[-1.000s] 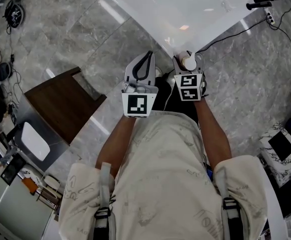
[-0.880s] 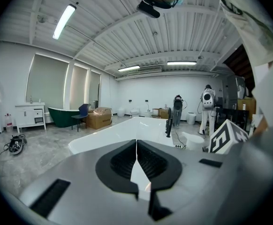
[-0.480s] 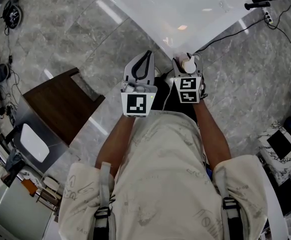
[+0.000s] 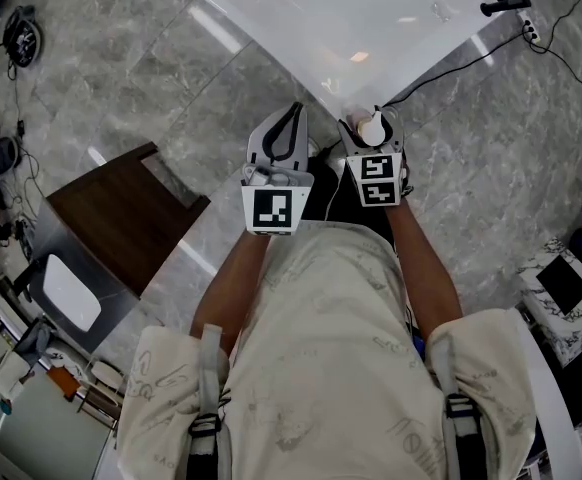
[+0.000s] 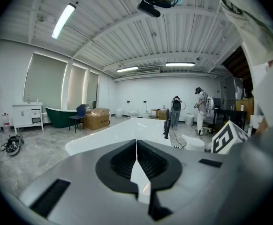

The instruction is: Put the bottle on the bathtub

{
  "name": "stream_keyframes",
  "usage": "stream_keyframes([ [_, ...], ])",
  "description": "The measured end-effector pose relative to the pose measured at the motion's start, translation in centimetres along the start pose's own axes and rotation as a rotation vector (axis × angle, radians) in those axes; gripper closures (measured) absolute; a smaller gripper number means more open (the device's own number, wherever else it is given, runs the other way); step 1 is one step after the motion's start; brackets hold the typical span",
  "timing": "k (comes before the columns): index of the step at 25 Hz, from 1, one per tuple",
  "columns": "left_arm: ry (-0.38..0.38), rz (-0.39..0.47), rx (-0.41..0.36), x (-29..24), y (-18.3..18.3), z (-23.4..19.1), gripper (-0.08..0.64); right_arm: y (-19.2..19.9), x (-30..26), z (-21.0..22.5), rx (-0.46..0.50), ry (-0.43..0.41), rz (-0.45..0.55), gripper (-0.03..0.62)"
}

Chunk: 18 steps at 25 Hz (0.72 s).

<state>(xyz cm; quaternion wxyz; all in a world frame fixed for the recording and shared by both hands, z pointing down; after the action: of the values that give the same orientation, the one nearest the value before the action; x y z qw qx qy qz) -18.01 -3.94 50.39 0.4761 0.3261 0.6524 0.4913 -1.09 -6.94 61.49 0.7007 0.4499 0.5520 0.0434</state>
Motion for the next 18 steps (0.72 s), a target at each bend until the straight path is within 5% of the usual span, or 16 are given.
stream_keyframes([
  [18,0.030,0.040,-0.015,0.1,-3.7,1.1,0.554,-4.5,6.8,0.3,-0.020,0.030,0.184,0.302],
])
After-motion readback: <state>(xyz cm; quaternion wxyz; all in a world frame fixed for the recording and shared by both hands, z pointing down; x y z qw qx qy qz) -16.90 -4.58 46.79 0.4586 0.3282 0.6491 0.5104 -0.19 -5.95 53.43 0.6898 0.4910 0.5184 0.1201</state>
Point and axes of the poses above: the fingertips, and each gripper's own axes: x backward along the fingers, z to its right, y out of its underside, the point moved 9 cm from there along x, backward along the fingers, and after that the axes turned 4 degrees about y, right-handed, at the moved point
